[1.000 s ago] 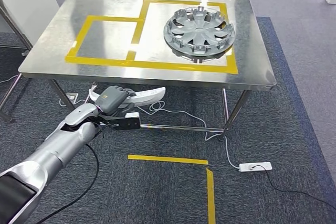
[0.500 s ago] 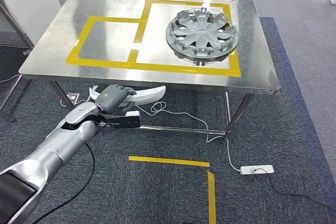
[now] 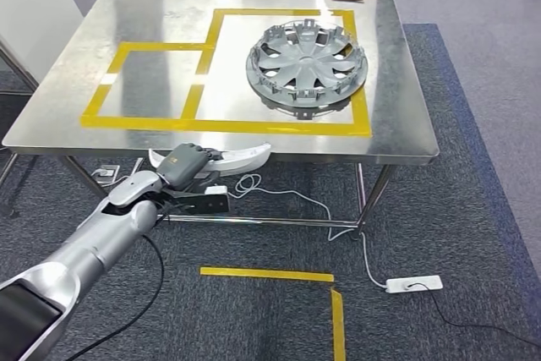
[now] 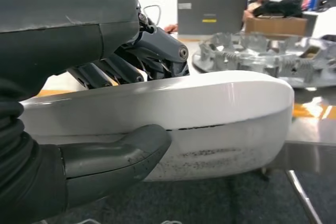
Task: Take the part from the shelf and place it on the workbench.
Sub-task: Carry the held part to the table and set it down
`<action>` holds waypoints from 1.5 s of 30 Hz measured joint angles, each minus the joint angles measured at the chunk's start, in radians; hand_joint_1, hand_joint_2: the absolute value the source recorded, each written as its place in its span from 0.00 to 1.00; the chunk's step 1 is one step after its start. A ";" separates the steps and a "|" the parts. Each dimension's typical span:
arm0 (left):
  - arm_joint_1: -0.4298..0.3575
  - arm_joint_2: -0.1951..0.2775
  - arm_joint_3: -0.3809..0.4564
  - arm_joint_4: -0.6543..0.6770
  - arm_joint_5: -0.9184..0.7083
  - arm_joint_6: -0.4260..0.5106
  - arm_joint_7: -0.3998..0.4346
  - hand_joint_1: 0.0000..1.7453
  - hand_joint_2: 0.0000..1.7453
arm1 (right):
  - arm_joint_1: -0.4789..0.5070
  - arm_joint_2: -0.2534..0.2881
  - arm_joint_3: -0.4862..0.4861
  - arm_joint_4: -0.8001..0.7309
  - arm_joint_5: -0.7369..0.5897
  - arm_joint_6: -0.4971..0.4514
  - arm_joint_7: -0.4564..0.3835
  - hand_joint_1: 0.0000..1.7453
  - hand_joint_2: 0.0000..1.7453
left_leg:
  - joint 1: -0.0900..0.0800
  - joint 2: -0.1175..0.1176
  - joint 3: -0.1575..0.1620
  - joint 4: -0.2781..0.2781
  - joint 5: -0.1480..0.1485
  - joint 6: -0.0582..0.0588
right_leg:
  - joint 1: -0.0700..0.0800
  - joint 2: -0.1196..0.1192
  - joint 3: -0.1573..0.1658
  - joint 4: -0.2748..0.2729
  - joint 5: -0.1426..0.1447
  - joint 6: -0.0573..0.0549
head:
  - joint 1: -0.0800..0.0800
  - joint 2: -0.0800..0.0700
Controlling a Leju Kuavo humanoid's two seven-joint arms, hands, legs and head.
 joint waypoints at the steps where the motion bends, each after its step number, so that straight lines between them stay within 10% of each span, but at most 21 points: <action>1: 0.001 0.001 0.000 0.000 0.000 0.000 0.000 1.00 1.00 | 0.001 0.000 -0.001 0.000 0.000 0.000 0.000 0.00 1.00 | -0.001 0.000 0.004 -0.054 0.060 0.005 | 0.001 0.000 0.014 0.000 -0.009 0.002 | 0.000 0.000; 4: -0.004 0.005 0.001 0.001 0.001 0.001 -0.001 1.00 1.00 | -0.003 0.001 -0.002 0.001 0.000 0.000 0.000 0.00 1.00 | -0.012 0.002 0.024 -0.154 0.138 0.022 | 0.003 0.003 0.035 -0.008 -0.022 0.015 | 0.003 0.000; 8: -0.023 0.003 0.003 -0.001 0.001 0.002 -0.001 1.00 1.00 | -0.008 0.003 -0.003 0.001 0.000 0.000 -0.001 0.00 1.00 | -0.009 0.002 0.069 -0.227 0.095 0.043 | 0.003 -0.004 0.018 0.017 -0.028 0.039 | 0.005 0.000; 12: -0.023 0.003 0.003 -0.002 0.000 0.001 -0.001 1.00 1.00 | -0.016 0.003 -0.007 0.001 0.000 0.000 0.000 0.00 1.00 | -0.007 0.001 0.092 -0.241 0.084 0.051 | 0.003 -0.006 -0.119 0.232 -0.102 0.048 | 0.010 0.000; 14: -0.020 0.002 0.003 -0.002 0.000 0.005 -0.001 1.00 1.00 | -0.014 0.003 -0.009 0.001 0.001 0.000 0.000 0.00 1.00 | -0.009 -0.002 0.105 -0.240 0.075 0.052 | 0.003 -0.007 -0.171 0.276 -0.088 0.047 | 0.010 0.000; 17: -0.018 0.001 0.004 -0.002 0.000 0.022 -0.005 1.00 1.00 | -0.014 0.003 -0.010 0.001 0.001 0.000 0.000 0.00 1.00 | -0.012 -0.004 0.137 -0.241 0.053 0.046 | 0.006 -0.007 -0.128 0.106 0.041 0.035 | 0.010 0.000; 19: -0.018 0.001 0.004 -0.002 0.001 0.033 -0.009 1.00 1.00 | -0.015 0.003 -0.010 0.001 0.002 0.000 0.000 0.00 1.00 | -0.014 -0.003 0.145 -0.241 0.041 0.037 | 0.012 -0.009 -0.097 0.015 0.075 0.024 | 0.010 0.000; 45: -0.136 0.022 0.029 -0.065 -0.007 -0.027 0.017 1.00 1.00 | -0.016 0.003 -0.012 0.001 0.010 0.001 0.000 0.00 1.00 | -0.017 0.000 0.162 -0.258 0.031 0.020 | 0.013 0.001 -0.077 0.002 0.075 0.008 | 0.003 0.000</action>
